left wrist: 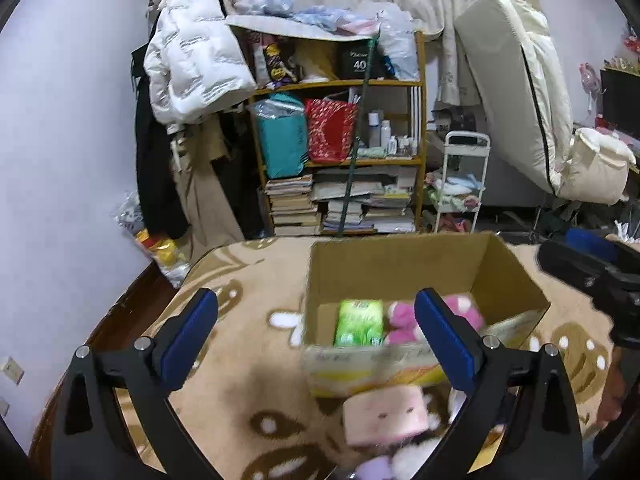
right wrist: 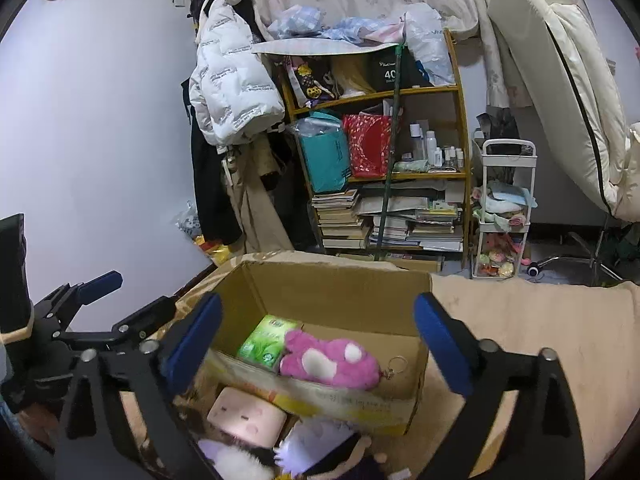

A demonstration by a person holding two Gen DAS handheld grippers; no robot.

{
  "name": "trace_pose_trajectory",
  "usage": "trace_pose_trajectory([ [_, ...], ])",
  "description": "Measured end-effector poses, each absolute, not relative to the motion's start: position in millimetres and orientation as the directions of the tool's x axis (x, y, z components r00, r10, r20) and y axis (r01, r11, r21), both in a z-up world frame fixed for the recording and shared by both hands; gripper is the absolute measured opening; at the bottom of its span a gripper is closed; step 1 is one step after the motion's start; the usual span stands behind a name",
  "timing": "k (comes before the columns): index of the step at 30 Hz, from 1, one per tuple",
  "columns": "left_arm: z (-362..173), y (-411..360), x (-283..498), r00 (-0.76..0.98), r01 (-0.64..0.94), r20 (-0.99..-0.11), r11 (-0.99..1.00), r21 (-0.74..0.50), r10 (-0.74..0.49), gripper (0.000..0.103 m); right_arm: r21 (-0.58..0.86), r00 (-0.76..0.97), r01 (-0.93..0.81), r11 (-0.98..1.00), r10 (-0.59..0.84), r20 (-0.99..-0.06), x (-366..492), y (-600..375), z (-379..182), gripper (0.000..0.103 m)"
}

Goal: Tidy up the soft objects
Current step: 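Move both tools back down toward the remaining toys on the rug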

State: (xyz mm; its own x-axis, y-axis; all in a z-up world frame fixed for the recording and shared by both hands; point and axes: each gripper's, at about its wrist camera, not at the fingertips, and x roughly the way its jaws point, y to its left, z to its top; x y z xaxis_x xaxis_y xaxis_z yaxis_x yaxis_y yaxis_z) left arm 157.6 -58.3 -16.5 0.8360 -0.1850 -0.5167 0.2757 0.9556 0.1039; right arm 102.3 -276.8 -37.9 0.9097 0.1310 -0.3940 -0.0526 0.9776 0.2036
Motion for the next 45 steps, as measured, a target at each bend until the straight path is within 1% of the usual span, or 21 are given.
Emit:
trace_pose_trajectory([
  [4,-16,-49,147,0.819,0.27,-0.554,0.953,0.136,-0.153,0.098,0.197,0.904,-0.037,0.98,0.117,-0.411,88,-275,-41,0.103],
  [9,-17,-33,128,0.784,0.267,-0.604,0.957,0.115,-0.146,0.098,0.207,0.894,-0.018,0.978,0.108,-0.435,71,-275,-50,0.103],
  [14,-26,-25,112,0.736,0.259,-0.668,0.957,0.129,-0.109,0.098,0.203,0.88,-0.006,0.979,0.102,-0.464,58,-273,-58,0.103],
  [21,-45,-20,93,0.678,0.262,-0.733,0.95,0.169,-0.057,0.098,0.176,0.873,-0.014,0.984,0.098,-0.478,38,-266,-64,0.103],
  [25,-50,-19,93,0.647,0.272,-0.76,0.951,0.149,-0.066,0.098,0.172,0.857,-0.021,0.985,0.107,-0.504,32,-262,-72,0.103],
  [34,-59,-27,94,0.616,0.299,-0.785,0.94,0.162,-0.061,0.098,0.157,0.833,-0.024,0.987,0.107,-0.544,29,-253,-88,0.103],
  [40,-77,-34,102,0.556,0.326,-0.83,0.931,0.165,-0.048,0.098,0.166,0.809,-0.015,0.986,0.11,-0.578,34,-252,-99,0.103],
  [45,-98,-43,111,0.46,0.381,-0.885,0.915,0.13,-0.066,0.098,0.187,0.79,-0.022,0.982,0.132,-0.598,40,-252,-110,0.103],
])
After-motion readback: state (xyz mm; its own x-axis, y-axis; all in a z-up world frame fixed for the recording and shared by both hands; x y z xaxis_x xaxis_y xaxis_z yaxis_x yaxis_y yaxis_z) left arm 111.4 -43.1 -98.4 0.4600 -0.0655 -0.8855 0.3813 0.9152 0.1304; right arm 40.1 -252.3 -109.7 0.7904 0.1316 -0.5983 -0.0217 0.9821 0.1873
